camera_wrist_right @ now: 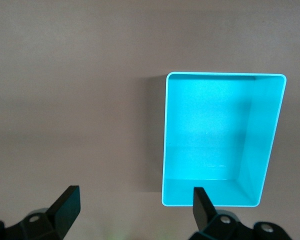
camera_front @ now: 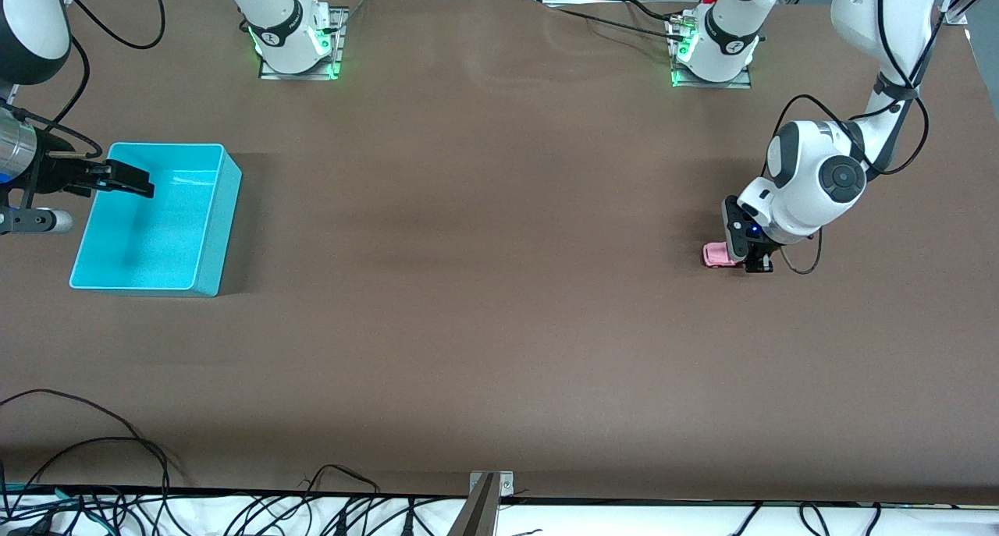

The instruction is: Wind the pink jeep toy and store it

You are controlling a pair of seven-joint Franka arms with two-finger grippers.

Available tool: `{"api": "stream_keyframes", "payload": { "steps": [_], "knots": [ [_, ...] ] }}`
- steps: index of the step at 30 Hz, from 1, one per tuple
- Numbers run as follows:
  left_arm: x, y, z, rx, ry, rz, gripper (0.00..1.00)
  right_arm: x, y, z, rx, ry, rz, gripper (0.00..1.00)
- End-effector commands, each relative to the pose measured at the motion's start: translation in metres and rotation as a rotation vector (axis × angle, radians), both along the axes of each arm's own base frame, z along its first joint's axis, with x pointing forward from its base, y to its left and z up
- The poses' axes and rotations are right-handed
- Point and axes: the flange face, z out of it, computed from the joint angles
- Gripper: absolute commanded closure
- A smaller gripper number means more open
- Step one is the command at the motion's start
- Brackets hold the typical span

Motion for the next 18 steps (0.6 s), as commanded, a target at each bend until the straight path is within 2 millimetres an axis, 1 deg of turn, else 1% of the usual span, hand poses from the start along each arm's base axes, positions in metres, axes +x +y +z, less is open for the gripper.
{"api": "stream_keyframes", "payload": {
  "steps": [1,8,13,18],
  "knots": [
    [-0.003,0.004,-0.020,-0.017,0.020,0.033,1.00,-0.002,-0.002,0.001,-0.014,-0.008,-0.008,0.00],
    [-0.004,0.008,-0.025,-0.013,0.024,0.029,1.00,-0.002,-0.003,0.001,-0.015,-0.008,-0.010,0.00],
    [-0.004,0.007,-0.026,-0.010,0.023,0.019,1.00,-0.002,-0.002,0.000,-0.014,-0.007,-0.008,0.00],
    [-0.006,0.010,-0.032,-0.009,0.033,-0.008,1.00,-0.002,-0.002,0.000,-0.014,-0.007,-0.008,0.00]
  ]
}}
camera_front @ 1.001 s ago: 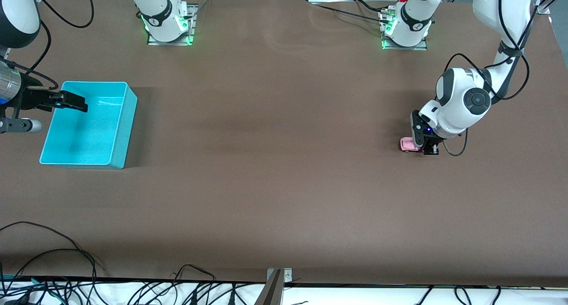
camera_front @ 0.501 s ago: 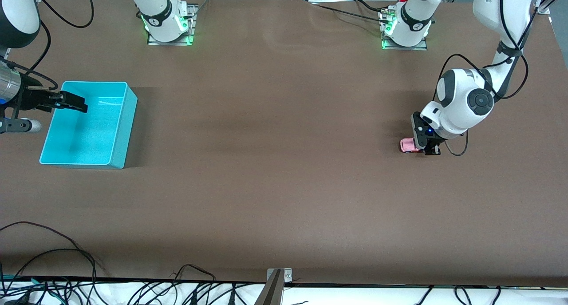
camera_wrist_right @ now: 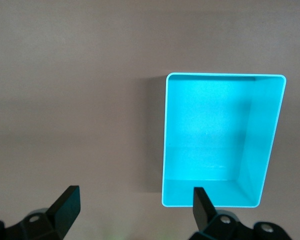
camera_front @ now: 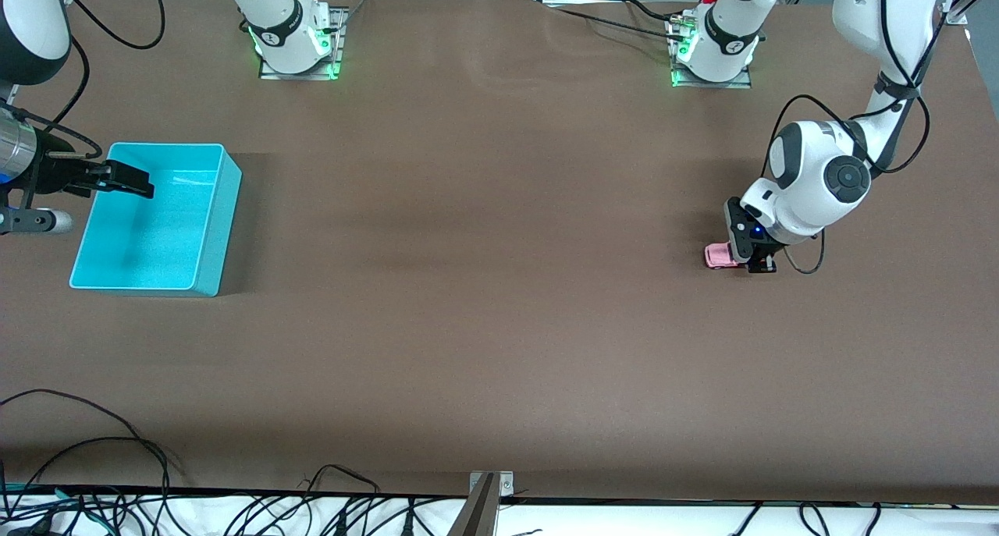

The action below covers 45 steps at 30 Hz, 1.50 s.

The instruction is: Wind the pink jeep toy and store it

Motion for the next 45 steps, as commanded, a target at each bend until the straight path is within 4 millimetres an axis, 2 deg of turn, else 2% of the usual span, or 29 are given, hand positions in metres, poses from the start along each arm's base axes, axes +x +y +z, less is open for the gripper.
{"api": "stream_keyframes", "payload": {
  "steps": [1,8,14,21,27,31,45],
  "knots": [
    [-0.006,0.006,-0.031,-0.003,0.034,-0.028,1.00,-0.002,-0.002,0.001,-0.014,-0.007,-0.008,0.00],
    [-0.006,0.017,-0.033,0.004,0.037,-0.011,1.00,-0.002,-0.002,0.001,-0.015,-0.006,-0.010,0.00],
    [-0.008,0.035,-0.035,0.015,0.041,0.023,1.00,-0.002,-0.002,0.000,-0.014,-0.007,-0.008,0.00],
    [-0.009,0.039,-0.036,0.023,0.044,0.021,1.00,-0.002,-0.002,0.000,-0.014,-0.007,-0.008,0.00],
    [-0.010,0.054,-0.036,0.037,0.041,0.040,1.00,-0.002,-0.002,0.001,-0.015,-0.008,-0.010,0.00],
    [-0.011,0.071,-0.039,0.048,0.032,0.022,1.00,-0.002,-0.002,0.001,-0.015,-0.008,-0.010,0.00],
    [-0.017,0.107,-0.042,0.078,0.027,-0.030,1.00,-0.002,-0.001,0.001,-0.013,-0.007,-0.008,0.00]
  ]
}}
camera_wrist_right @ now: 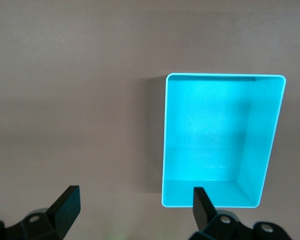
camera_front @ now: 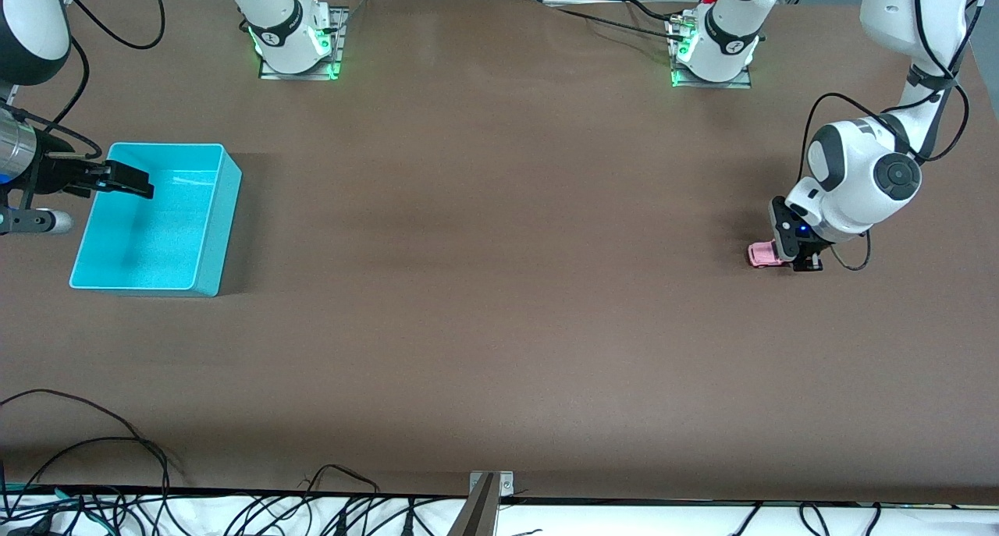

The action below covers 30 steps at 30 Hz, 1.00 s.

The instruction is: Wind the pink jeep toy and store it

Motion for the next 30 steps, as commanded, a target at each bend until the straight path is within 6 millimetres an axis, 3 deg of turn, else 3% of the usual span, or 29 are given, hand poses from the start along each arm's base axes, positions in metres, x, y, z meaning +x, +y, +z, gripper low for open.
{"api": "stream_keyframes", "payload": {
  "steps": [1,13,30],
  "knots": [
    [-0.012,0.023,-0.042,0.022,0.033,-0.014,1.00,-0.003,-0.001,0.000,-0.013,-0.004,-0.008,0.00],
    [-0.020,0.053,-0.043,0.029,0.043,-0.039,1.00,-0.002,-0.002,0.001,-0.013,-0.007,-0.009,0.00],
    [-0.044,0.119,-0.046,0.059,0.067,-0.011,1.00,-0.002,-0.001,-0.001,-0.013,-0.004,-0.008,0.00]
  ]
}}
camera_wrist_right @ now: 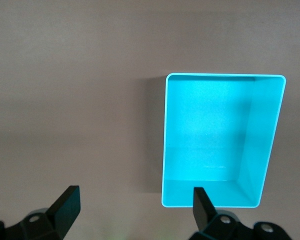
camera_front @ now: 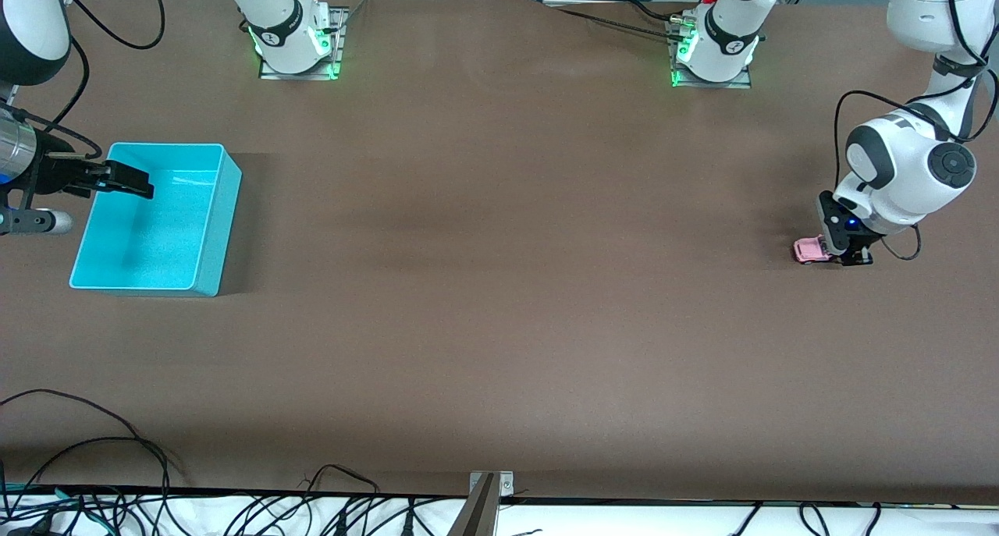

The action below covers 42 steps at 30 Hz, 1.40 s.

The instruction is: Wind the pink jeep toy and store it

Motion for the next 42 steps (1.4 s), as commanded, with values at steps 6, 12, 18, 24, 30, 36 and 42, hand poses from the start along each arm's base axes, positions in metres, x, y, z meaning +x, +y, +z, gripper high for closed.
{"api": "stream_keyframes", "payload": {
  "steps": [6,12,18,24,30,36,42],
  "knots": [
    [-0.026,0.021,-0.045,0.003,0.089,-0.016,1.00,-0.002,-0.002,-0.001,-0.013,-0.004,-0.009,0.00],
    [-0.023,0.020,-0.043,0.004,0.083,-0.019,1.00,-0.002,-0.002,-0.001,-0.013,-0.004,-0.009,0.00],
    [-0.007,0.017,-0.032,0.014,0.051,-0.033,0.43,-0.002,-0.002,-0.001,-0.013,-0.004,-0.009,0.00],
    [-0.003,0.013,-0.026,0.008,0.045,-0.039,0.00,-0.002,-0.002,-0.001,-0.013,-0.004,-0.009,0.00],
    [-0.002,0.012,-0.023,0.004,0.039,-0.037,0.00,-0.002,-0.002,-0.001,-0.013,-0.004,-0.009,0.00],
    [-0.002,0.012,-0.023,0.001,0.037,-0.030,0.00,-0.002,-0.003,-0.001,-0.013,-0.004,-0.010,0.00],
    [-0.002,0.012,-0.023,0.001,0.037,-0.030,0.00,-0.002,-0.003,-0.001,-0.013,-0.004,-0.010,0.00]
  ]
}}
